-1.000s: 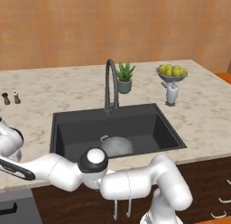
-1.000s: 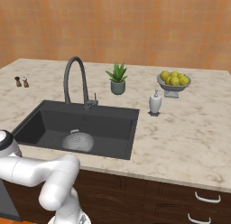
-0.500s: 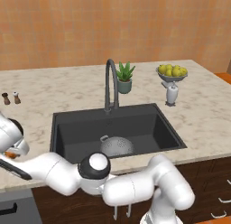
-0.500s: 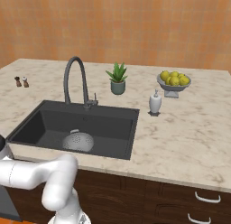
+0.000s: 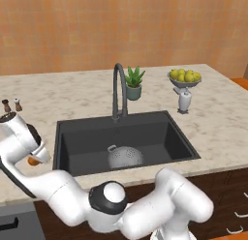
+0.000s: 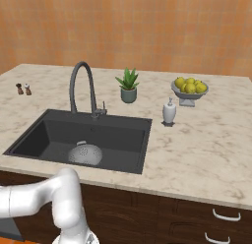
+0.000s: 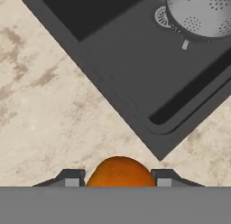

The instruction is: Put the colander in the sink, put the tangerine in the colander, and turn on the sink faucet and pour water over the colander.

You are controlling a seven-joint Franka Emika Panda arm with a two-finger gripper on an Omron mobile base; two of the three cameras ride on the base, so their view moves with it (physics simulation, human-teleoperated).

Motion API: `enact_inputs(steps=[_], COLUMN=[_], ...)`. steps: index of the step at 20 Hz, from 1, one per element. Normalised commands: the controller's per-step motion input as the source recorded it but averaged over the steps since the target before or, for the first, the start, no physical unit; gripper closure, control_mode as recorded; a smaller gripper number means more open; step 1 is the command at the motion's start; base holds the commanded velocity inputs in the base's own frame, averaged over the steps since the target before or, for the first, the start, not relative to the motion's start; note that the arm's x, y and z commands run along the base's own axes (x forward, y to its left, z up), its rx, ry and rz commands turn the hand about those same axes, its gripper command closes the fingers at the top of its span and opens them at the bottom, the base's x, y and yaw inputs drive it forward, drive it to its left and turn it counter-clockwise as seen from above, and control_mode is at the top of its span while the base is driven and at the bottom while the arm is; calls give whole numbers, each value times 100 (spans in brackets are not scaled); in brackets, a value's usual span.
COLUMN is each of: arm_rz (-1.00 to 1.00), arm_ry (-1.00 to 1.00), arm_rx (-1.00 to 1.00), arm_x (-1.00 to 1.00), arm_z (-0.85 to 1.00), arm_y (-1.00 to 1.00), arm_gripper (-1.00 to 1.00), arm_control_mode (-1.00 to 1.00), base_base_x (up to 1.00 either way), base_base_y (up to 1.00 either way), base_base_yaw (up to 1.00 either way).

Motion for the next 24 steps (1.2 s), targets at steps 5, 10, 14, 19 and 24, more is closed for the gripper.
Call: enact_inputs(steps=[5,10,14,19,24], arm_rz=[0,16,27,38,47], arm_ry=[0,-3,0,0,0], arm_rx=[18,11,1,0,0], arm_x=[-33,-52,-40,-22,-1], arm_z=[29,36,41,37,35], arm_y=[-99,-95,-84,-76,-67], arm_gripper=[100,100,100,100,100], arm_control_mode=[-100,-100,-100,-100,-100], base_base_x=[0,0,0,0,0], base_base_y=[0,0,0,0,0], base_base_yaw=[0,0,0,0,0])
